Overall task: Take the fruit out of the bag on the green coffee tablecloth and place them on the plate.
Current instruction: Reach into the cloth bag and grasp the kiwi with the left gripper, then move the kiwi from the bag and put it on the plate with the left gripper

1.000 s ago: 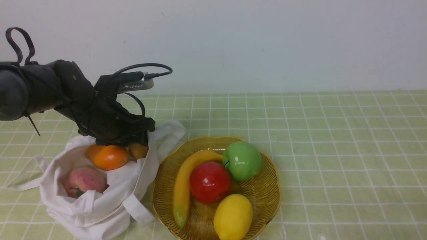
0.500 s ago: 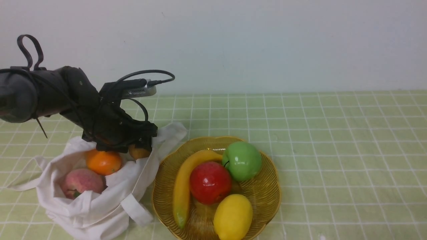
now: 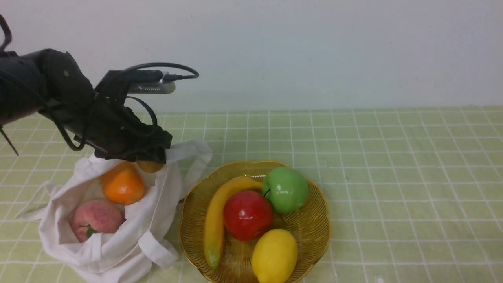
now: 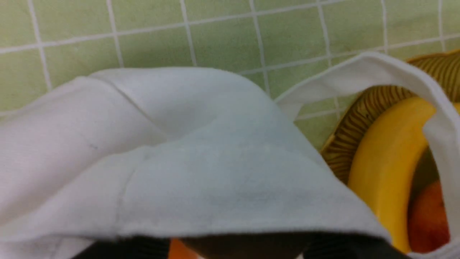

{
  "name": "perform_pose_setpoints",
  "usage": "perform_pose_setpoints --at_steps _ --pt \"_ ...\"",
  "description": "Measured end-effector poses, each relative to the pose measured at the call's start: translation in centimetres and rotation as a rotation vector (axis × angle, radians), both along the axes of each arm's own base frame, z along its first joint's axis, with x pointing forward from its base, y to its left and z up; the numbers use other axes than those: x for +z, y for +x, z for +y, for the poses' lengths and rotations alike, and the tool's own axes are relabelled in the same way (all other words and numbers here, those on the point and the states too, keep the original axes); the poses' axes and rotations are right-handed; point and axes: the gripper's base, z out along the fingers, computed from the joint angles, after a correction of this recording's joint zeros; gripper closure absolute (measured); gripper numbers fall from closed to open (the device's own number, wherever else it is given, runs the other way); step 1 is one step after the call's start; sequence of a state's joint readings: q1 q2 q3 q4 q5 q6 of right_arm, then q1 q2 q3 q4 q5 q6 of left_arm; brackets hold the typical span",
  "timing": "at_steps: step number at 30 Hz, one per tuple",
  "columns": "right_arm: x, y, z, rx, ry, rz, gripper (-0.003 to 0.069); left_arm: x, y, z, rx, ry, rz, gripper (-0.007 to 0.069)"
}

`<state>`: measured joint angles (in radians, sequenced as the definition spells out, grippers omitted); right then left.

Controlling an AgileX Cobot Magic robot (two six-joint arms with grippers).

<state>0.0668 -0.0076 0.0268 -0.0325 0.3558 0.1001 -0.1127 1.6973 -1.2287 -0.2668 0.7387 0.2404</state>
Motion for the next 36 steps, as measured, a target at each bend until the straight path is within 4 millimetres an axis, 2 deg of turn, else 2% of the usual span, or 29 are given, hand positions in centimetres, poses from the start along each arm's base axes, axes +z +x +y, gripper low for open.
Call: perform_pose_setpoints --at_steps 1,4,7,18,24,28,30,34,36 --pt "0.0 0.0 0.0 0.0 0.0 0.0 0.0674 1.1 -0.8 0.2 -0.019 0.021 0.002 0.0209" --pt "0.0 0.0 0.0 0.0 0.0 0.0 0.0674 2.5 -2.2 0.6 -0.053 0.068 0.031 0.0209" --pt "0.0 0.0 0.0 0.0 0.0 0.0 0.0674 3.2 -3.2 0.8 -0.072 0.098 0.056 0.0209" --pt "0.0 0.0 0.0 0.0 -0.002 0.0 0.0674 2.8 -5.1 1.5 -0.123 0.176 0.255 0.0209" --pt "0.0 0.0 0.0 0.001 -0.003 0.0 0.0674 3.8 -6.3 1.4 -0.132 0.149 0.285 0.0209" --pt "0.0 0.0 0.0 0.001 -0.003 0.0 0.0674 5.2 -7.1 0.1 -0.13 -0.01 0.256 0.0209" --pt "0.0 0.0 0.0 0.001 -0.003 0.0 0.0674 5.8 -7.1 -1.4 -0.164 -0.152 0.232 0.0209" --pt "0.0 0.0 0.0 0.001 -0.003 0.0 0.0674 5.8 -6.7 -3.7 -0.226 -0.245 0.183 0.0209" --pt "0.0 0.0 0.0 0.001 -0.003 0.0 0.0674 5.2 -6.3 -5.6 -0.267 -0.254 0.153 0.0209"
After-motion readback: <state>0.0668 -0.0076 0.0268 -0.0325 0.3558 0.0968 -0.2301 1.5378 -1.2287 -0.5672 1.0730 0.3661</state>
